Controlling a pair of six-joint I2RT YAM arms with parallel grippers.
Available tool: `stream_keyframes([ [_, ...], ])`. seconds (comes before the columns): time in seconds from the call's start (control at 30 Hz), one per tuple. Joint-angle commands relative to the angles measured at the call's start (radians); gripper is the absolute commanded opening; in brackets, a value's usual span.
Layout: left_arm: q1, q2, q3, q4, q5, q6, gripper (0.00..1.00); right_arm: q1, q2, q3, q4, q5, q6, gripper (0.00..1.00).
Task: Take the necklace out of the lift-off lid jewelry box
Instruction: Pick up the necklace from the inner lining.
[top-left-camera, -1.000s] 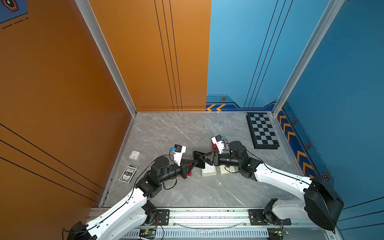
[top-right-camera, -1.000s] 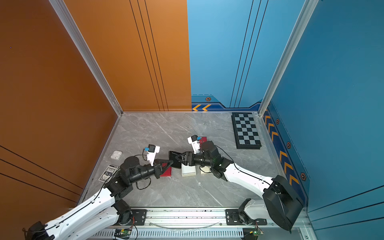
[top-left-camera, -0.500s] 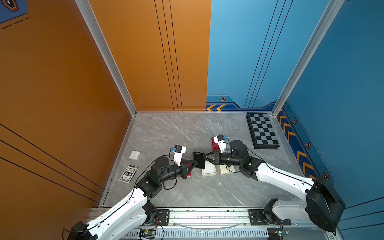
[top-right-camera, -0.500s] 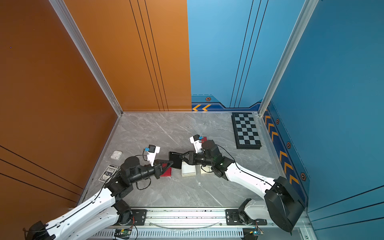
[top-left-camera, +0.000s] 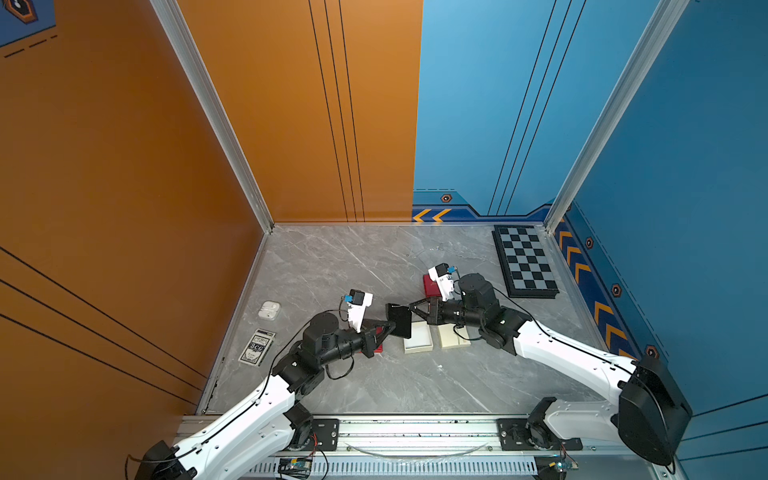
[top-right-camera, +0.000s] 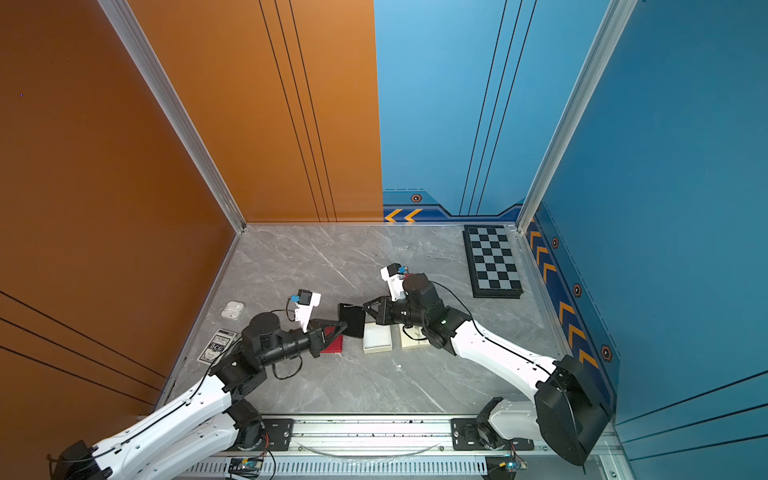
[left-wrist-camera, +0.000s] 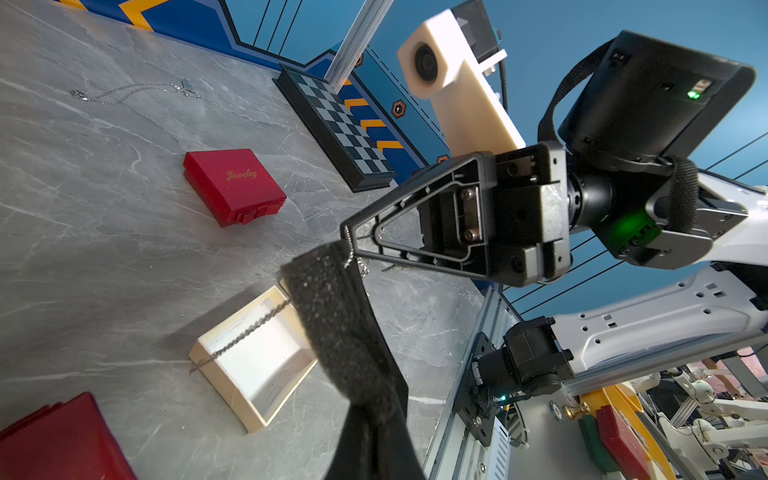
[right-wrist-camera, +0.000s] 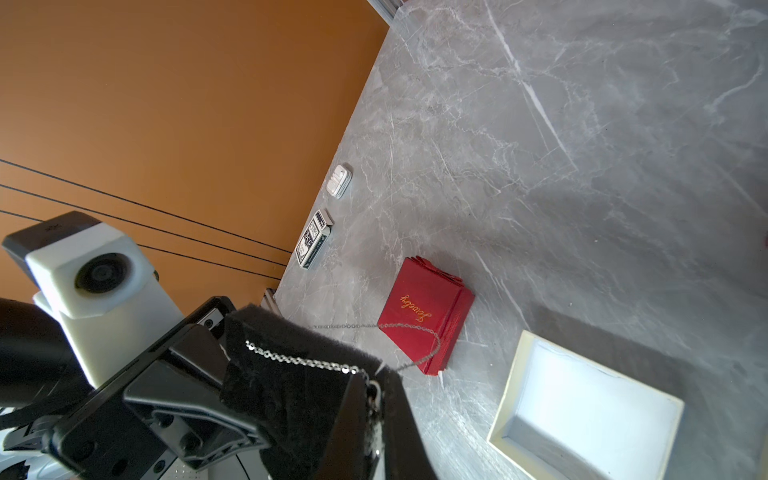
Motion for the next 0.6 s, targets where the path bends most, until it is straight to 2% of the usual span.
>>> stream_keyframes([
  [0.0,0.01,-0.004,-0.017,0.01,0.043,-0.01,0.0,-0.006,0.007,0.065,-0.059,0.065,-0.052,0.05],
  [0.2,0.002,-0.003,-0.027,0.009,0.05,-0.02,0.0,-0.006,0.031,0.181,-0.156,0.132,-0.131,0.04],
  [0.5,-0.026,-0.016,-0.05,0.009,0.06,-0.041,0.0,-0.006,0.143,0.365,-0.216,0.218,-0.21,0.03],
  [0.57,-0.035,-0.02,-0.061,0.01,0.059,-0.047,0.0,-0.037,0.175,0.411,-0.221,0.233,-0.224,0.03],
])
